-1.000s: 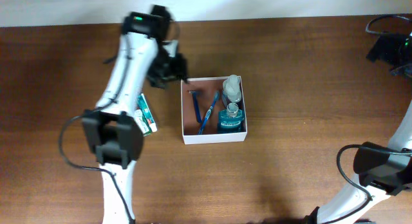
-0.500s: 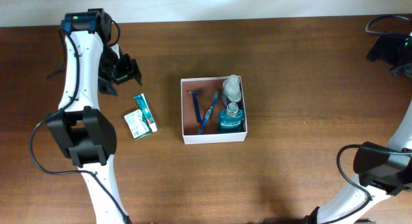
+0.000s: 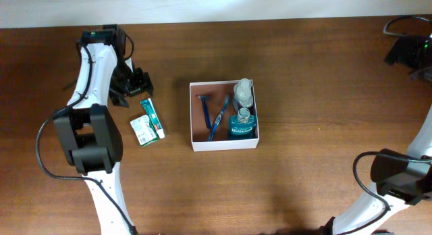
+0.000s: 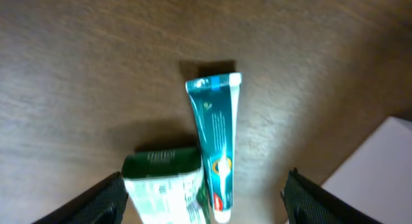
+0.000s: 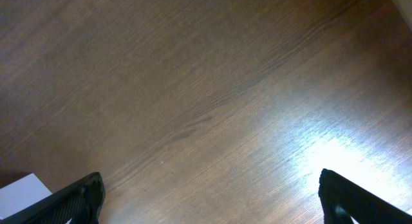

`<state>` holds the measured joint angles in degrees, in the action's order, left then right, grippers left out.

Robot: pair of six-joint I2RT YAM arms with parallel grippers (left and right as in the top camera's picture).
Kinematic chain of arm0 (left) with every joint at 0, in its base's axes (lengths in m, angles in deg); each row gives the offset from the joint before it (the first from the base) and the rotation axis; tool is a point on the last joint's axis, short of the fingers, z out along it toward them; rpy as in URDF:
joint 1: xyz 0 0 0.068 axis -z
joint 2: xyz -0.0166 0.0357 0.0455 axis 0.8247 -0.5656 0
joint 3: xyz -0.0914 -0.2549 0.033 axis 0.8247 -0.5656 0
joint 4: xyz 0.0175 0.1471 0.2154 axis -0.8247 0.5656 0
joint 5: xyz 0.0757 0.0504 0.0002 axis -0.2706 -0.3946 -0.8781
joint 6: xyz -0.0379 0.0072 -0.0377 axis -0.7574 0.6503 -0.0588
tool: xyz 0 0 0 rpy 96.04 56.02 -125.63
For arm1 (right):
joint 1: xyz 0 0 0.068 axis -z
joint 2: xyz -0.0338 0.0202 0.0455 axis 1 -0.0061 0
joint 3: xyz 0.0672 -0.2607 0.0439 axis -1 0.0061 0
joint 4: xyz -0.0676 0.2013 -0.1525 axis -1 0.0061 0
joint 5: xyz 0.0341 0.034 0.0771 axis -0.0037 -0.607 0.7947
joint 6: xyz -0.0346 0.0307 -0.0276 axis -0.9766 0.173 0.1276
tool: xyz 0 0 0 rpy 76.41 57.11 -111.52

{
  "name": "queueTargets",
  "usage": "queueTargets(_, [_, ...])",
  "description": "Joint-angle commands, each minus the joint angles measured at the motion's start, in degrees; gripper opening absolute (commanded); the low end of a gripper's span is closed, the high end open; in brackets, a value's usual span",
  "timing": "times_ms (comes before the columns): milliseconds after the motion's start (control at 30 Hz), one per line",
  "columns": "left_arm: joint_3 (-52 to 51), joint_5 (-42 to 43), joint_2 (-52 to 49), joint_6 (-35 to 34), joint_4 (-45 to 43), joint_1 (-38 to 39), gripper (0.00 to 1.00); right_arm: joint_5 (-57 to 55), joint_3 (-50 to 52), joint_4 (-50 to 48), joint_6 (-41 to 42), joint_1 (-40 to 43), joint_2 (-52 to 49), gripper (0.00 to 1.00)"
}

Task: Pack container
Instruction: 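Open the left gripper and move it back over the toothpaste, then lower the left gripper and grasp the teal toothpaste tube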

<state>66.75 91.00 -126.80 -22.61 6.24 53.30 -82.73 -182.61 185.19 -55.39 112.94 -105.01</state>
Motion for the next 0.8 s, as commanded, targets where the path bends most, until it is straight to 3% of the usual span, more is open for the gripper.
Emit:
queueTargets(0, [-3.4, -0.4, -0.2, -0.1, -2.4, 0.3, 0.79, 0.1, -0.7, -0.2, 0.2, 0.4, 1.0, 0.99])
queueTargets(300, [-10.1, -0.4, -0.2, -0.1, -12.3, 3.7, 0.78, 0.1, -0.7, -0.2, 0.2, 0.4, 1.0, 0.99])
queueTargets(633, [-10.9, -3.8, -0.2, -0.1, -12.2, 5.6, 0.76, 0.1, -0.7, -0.2, 0.2, 0.3, 1.0, 0.99])
queueTargets(767, [-10.9, -3.8, -0.2, -0.1, -11.6, 5.6, 0.68, 0.1, -0.7, -0.2, 0.2, 0.4, 1.0, 0.99])
